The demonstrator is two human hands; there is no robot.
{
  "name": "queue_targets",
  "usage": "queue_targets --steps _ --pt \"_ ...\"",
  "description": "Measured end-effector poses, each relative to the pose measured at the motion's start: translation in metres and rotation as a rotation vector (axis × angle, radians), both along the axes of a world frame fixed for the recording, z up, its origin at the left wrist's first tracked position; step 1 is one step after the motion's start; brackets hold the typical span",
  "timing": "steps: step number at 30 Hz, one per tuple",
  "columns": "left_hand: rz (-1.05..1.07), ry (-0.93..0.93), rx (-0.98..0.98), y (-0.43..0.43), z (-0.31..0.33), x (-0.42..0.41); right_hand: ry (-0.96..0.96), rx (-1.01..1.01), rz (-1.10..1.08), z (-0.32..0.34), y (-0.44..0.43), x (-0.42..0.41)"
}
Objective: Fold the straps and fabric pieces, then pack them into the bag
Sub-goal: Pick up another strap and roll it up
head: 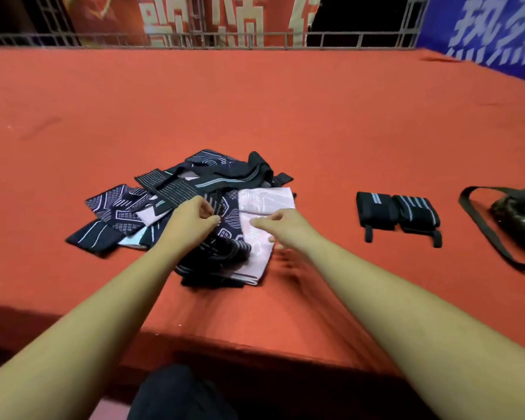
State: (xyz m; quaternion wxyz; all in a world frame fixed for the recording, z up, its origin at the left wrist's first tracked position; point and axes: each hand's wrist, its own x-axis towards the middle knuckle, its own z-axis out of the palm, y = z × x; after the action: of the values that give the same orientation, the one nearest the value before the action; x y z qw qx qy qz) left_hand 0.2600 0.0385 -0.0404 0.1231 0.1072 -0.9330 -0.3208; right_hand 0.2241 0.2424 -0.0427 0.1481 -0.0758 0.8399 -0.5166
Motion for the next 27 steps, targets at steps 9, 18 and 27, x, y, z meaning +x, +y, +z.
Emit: queue_targets --steps 9,18,27 --pt "-0.095 -0.146 0.201 -0.016 -0.053 0.017 -0.001 0.046 -0.009 -0.041 -0.058 0.032" --pt "-0.189 0.211 0.519 0.013 -0.023 0.019 0.058 -0.456 0.017 0.014 -0.008 0.022" --pt "-0.407 -0.101 0.13 0.052 -0.034 0.009 -0.098 -0.719 -0.267 0.03 0.071 0.02"
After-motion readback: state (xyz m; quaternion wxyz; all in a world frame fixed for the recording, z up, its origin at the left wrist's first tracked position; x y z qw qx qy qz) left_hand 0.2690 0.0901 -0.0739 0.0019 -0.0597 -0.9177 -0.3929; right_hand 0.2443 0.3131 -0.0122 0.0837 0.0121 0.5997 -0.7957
